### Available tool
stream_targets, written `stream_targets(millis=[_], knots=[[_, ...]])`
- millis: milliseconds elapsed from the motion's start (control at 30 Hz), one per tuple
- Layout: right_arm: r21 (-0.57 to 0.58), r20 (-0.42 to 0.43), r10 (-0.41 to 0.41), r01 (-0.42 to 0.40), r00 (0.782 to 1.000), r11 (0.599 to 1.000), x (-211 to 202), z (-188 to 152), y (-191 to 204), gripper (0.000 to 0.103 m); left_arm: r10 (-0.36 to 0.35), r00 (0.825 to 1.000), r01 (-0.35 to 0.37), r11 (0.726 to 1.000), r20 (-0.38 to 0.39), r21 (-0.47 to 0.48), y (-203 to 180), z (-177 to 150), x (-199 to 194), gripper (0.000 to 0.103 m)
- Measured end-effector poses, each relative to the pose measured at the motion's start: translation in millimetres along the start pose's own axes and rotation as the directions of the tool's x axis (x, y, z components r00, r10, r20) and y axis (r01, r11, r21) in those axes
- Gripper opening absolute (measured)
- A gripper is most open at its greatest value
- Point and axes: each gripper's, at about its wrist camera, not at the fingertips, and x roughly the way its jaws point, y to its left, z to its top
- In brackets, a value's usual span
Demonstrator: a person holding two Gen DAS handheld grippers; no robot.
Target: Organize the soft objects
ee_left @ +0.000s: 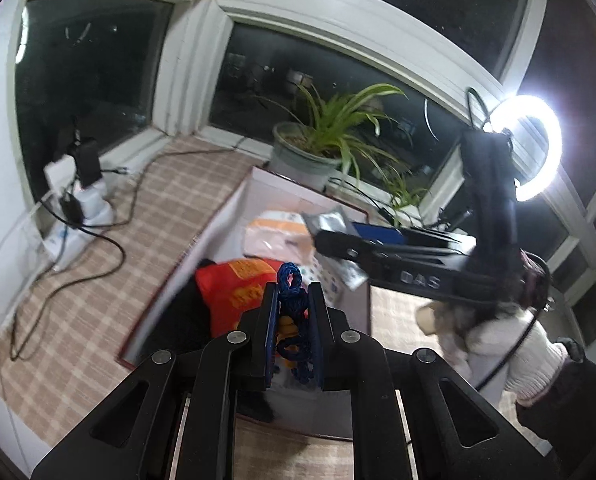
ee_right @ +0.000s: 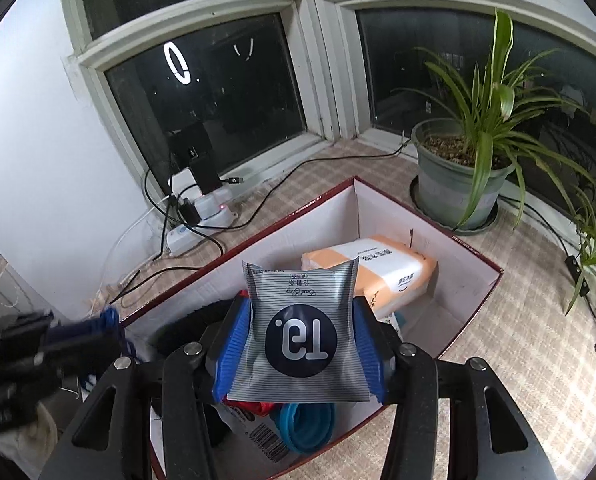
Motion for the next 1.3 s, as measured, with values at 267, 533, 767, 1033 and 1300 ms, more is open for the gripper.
stream_targets(millis=[267, 533, 767, 1033, 1300], knots=[[0.032, -0.02, 0.007, -0.006, 1.0, 0.999, 6.7, -0.2, -6.2, 0.07, -0.011, 1.0, 0.011, 1.0, -0.02, -0.017, 0.8, -4.0, 1.7, 0.041], [0.063, -0.022, 0.016, -0.015, 1.0, 0.998, 1.7, -2.0, -11.2, 0.073, 0.006, 1.0, -0.006, 0.999, -0.011, -0.044, 3.7, -5.9, -2.5, 0.049], [0.075, -0.01, 0.007, -0.006, 1.0, 0.997, -9.9, -9.2, -15.1, 0.074, 0.034, 0.999, -0.034, 0.998, -0.009, -0.059, 3.2, -11.2, -7.2, 0.056], [0.078, 0.028, -0.009, 0.007, 1.0, 0.997, -40.3, -23.6, -21.0, 0.078, 0.079, 0.997, -0.079, 0.996, 0.008, -0.044, -7.0, -14.5, -15.8, 0.066], [0.105, 0.084, -0.043, 0.034, 0.996, 0.994, -88.0, -43.5, -29.3, 0.083, 0.114, 0.993, -0.112, 0.993, 0.033, -0.047, -30.1, -17.4, -28.5, 0.075]])
